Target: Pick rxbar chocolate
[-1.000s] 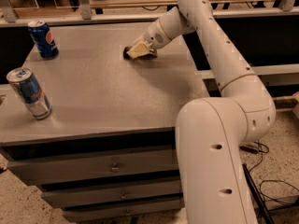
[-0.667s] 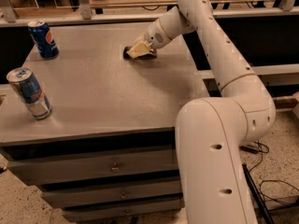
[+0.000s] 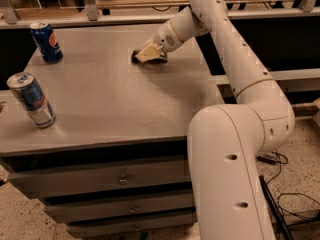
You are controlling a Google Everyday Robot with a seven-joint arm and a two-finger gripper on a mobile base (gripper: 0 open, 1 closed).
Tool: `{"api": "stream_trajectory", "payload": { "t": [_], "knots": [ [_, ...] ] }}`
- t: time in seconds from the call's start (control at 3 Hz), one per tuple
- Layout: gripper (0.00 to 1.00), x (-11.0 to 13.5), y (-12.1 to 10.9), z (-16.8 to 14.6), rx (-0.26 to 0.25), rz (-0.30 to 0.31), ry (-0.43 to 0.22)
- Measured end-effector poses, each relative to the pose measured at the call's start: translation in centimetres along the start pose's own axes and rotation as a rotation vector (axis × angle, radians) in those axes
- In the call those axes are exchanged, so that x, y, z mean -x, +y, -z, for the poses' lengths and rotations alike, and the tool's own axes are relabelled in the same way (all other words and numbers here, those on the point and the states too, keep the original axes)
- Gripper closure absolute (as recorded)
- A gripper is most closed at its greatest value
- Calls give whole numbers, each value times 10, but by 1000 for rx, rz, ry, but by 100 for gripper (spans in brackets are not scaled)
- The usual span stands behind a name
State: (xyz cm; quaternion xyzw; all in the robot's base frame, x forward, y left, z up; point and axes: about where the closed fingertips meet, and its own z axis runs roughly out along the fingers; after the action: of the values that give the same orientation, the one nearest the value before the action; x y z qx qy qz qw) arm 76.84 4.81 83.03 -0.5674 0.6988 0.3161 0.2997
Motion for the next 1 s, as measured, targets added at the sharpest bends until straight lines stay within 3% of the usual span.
{"api": "stream_trajectory", "payload": {
  "t": [1.0],
  "knots": [
    [100,0,0,0,0,1,0]
  ]
}}
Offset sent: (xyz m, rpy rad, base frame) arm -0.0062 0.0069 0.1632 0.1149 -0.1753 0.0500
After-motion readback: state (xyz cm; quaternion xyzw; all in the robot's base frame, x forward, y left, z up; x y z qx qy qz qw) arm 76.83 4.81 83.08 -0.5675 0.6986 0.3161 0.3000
